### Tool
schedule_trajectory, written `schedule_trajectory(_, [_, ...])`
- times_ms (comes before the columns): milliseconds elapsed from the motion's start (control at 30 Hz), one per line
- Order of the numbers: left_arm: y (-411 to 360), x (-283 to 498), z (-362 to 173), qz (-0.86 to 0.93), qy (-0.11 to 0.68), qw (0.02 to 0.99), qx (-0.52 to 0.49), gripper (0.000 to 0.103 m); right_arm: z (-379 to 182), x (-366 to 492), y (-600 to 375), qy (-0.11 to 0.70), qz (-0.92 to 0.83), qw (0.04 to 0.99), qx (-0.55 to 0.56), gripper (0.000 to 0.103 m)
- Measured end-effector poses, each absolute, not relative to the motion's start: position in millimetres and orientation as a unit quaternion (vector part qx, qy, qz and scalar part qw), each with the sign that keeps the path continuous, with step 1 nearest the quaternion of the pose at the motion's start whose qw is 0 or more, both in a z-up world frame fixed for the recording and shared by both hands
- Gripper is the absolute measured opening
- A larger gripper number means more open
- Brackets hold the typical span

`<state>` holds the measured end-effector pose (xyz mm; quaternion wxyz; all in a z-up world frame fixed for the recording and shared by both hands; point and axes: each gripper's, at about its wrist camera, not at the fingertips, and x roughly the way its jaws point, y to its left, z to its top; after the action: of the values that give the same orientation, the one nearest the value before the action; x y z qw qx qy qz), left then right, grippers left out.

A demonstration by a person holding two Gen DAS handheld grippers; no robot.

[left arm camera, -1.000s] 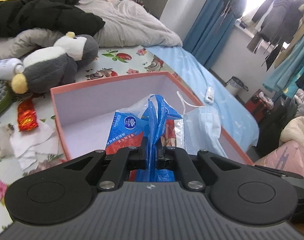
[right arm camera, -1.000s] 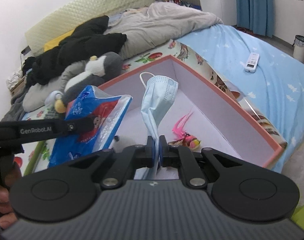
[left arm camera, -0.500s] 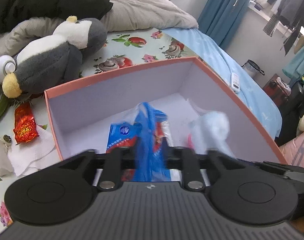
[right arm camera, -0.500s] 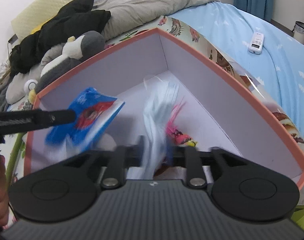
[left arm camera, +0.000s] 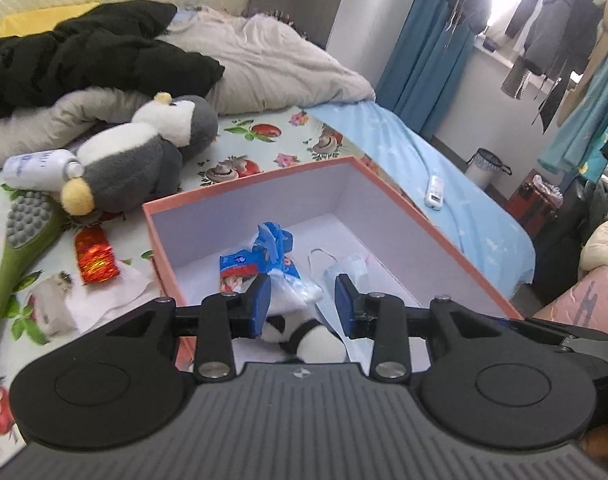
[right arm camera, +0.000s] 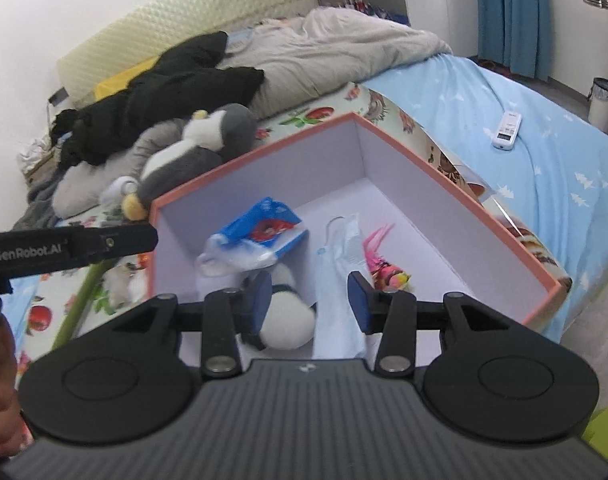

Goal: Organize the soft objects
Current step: 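Open both grippers to drop the face mask and tissue packet into the box, then withdraw both tools from the box toward the red tea packet and white tissue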

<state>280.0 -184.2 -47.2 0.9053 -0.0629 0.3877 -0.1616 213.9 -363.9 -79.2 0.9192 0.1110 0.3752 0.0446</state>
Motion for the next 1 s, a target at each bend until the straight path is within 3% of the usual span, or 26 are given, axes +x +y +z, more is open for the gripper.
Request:
schedule_trajectory(567, [-127.8,126.3,7.9,-0.146,0.336,0.927,-0.077,0.041,-31.1,102.3,-317.4,0.326,0.08,0.937,0.094,0.045])
schedule_trajectory(1000, [-72.8,42.0,7.5,-0.09,0.312,0.94,-0.107,0.041,-25.1,54.4,-274.7,0.328,0.134,0.932,0.074,0.045])
